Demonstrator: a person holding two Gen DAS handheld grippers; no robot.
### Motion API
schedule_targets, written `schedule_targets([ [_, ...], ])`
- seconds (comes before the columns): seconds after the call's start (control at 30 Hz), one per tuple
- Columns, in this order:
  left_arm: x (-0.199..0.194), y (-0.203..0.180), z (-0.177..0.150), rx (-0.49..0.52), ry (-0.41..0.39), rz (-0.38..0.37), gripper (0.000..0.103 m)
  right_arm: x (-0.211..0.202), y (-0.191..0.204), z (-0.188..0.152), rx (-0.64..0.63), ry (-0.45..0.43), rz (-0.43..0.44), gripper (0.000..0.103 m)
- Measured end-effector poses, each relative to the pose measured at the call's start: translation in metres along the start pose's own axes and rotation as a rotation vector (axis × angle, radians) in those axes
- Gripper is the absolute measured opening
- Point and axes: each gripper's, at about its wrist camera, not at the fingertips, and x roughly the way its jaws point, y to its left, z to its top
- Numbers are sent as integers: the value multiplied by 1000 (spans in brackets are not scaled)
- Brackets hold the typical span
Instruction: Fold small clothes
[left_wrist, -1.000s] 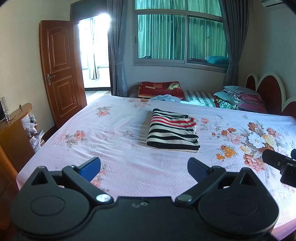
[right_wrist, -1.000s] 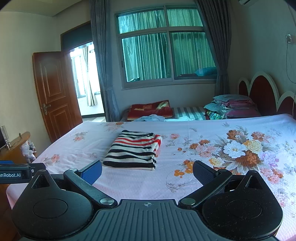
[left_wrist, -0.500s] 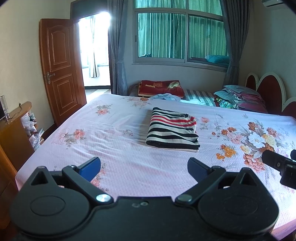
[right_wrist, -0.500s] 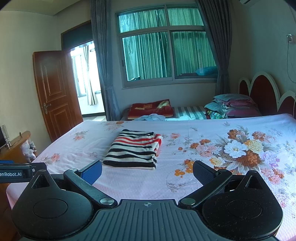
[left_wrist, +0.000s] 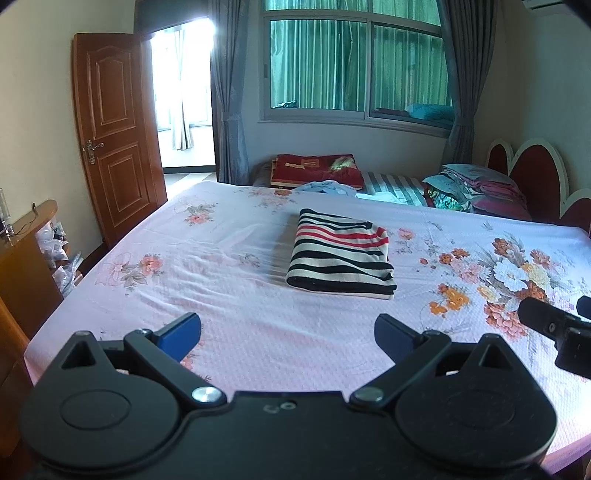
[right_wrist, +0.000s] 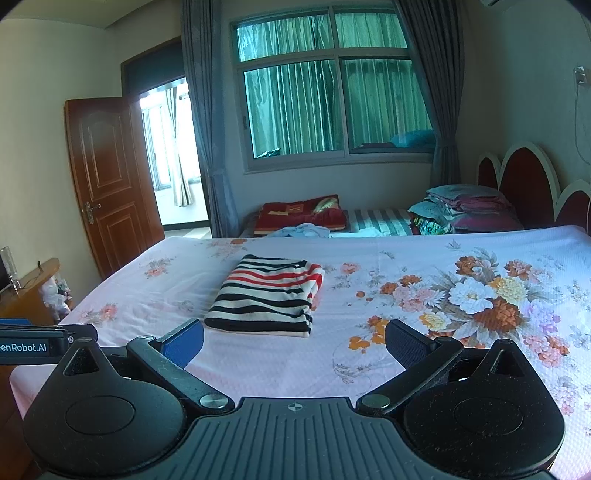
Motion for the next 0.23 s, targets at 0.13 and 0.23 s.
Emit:
schedule_targets([
  [0.13, 8, -1, 1, 12, -10, -29, 100, 7, -2, 0, 4, 12, -6, 103],
  [0.23, 23, -2, 4, 24, -4, -26, 100, 15, -6, -2, 7, 27, -21, 103],
])
